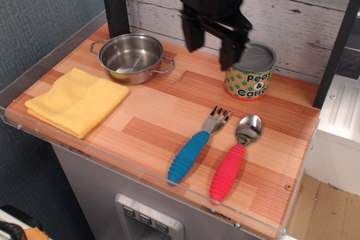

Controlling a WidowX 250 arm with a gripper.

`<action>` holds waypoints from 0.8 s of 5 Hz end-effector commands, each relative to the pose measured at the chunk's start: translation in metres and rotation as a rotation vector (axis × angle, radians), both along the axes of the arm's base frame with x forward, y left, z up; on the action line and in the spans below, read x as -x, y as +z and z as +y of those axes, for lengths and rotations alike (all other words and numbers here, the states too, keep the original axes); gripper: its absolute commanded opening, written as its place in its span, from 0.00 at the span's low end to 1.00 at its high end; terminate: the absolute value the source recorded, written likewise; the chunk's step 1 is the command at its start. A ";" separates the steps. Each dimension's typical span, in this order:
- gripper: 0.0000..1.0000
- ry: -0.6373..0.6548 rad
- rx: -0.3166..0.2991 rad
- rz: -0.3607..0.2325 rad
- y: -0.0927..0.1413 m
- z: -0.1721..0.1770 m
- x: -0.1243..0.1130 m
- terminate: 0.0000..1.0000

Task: Move the can to the back of the counter

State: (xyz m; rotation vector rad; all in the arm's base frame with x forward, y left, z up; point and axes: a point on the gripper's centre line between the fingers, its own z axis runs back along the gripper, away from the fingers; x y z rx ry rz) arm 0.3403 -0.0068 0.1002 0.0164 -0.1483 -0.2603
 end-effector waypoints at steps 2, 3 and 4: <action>1.00 0.316 0.008 -0.036 0.032 0.075 0.017 0.00; 1.00 0.386 -0.007 -0.040 0.031 0.098 0.009 0.00; 1.00 0.466 -0.016 -0.039 0.028 0.121 0.008 0.00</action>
